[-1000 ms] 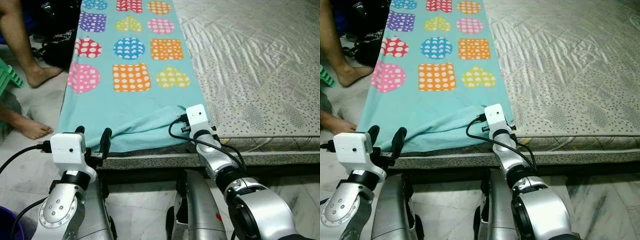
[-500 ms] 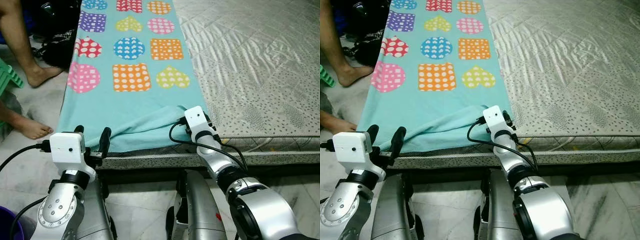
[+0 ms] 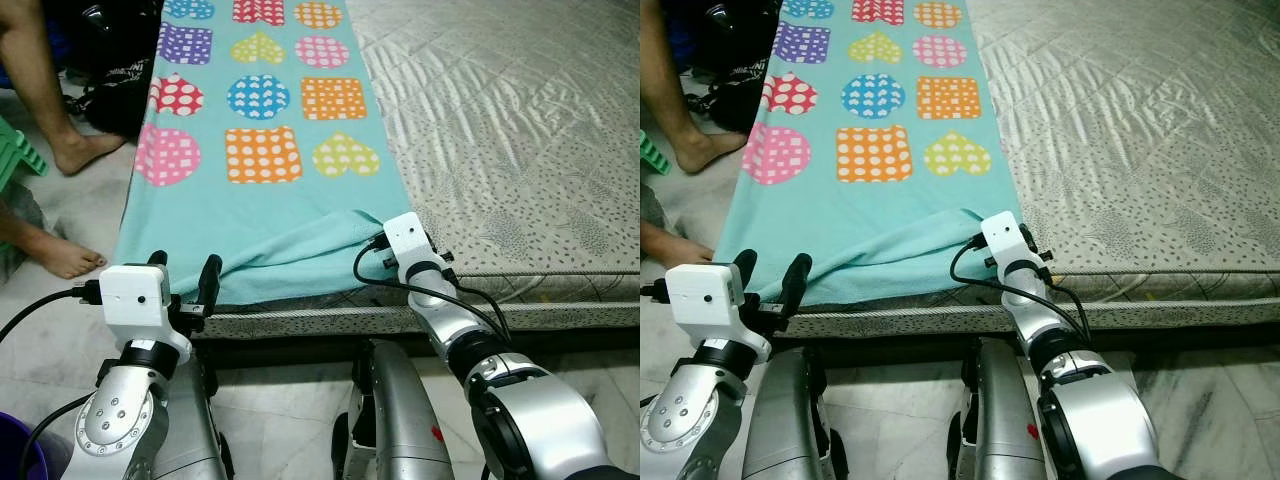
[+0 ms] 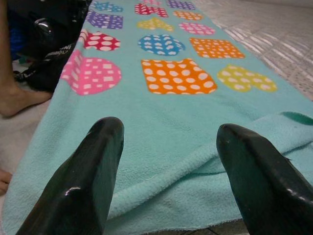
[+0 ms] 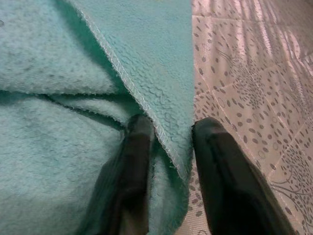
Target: Clean up the room
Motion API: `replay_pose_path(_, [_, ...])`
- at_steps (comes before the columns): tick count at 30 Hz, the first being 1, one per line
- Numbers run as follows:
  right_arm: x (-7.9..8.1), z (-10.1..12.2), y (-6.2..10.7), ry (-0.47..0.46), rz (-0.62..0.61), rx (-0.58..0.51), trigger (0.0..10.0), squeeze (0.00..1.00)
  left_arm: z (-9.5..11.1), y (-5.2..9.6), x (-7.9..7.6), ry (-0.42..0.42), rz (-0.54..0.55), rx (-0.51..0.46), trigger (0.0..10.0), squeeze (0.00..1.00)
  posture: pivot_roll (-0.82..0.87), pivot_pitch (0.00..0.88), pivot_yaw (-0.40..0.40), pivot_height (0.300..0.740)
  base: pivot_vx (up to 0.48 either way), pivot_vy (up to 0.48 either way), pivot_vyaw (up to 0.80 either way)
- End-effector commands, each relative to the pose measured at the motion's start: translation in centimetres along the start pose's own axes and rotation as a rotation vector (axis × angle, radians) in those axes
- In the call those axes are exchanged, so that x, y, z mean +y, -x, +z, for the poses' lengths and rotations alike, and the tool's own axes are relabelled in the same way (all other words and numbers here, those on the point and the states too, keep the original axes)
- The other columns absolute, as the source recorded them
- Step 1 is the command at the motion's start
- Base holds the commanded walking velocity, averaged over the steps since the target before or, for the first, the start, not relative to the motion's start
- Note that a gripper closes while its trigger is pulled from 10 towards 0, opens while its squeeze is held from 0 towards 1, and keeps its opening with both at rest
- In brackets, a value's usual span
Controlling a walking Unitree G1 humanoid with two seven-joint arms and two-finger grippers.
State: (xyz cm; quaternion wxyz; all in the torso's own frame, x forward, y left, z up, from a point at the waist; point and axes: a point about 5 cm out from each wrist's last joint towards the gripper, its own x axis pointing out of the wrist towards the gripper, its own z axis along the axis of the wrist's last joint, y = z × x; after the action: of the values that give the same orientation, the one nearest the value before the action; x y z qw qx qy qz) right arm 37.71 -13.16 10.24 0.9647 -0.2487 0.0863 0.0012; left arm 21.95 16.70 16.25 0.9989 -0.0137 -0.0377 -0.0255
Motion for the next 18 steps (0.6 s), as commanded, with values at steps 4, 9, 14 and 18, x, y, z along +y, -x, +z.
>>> replay_pose_path(4, [-0.10,-0.57,0.11,-0.027,-0.014,0.024,0.0,0.00,-0.46,-0.02,0.07,0.000,0.003,0.019,10.0,0.00,0.22,0.220,-0.120,0.504,0.000,0.000,0.00])
replay_pose_path(9, [0.07,-0.61,0.21,-0.044,-0.002,0.010,0.0,0.00,-0.47,-0.05,0.07,0.000,0.006,0.018,10.0,0.00,0.22,0.216,-0.124,0.504,0.000,0.000,0.00])
replay_pose_path(14, [0.14,-0.81,0.37,-0.082,0.024,-0.008,0.0,0.00,-0.50,0.01,0.08,0.003,0.009,0.018,10.0,0.00,0.22,0.216,-0.124,0.504,0.000,0.000,0.00])
replay_pose_path(18, [0.02,-0.90,0.45,-0.109,0.044,-0.023,0.0,0.00,-0.53,-0.07,0.10,0.004,0.009,0.018,10.0,0.00,0.21,0.214,-0.122,0.504,0.000,0.000,0.00])
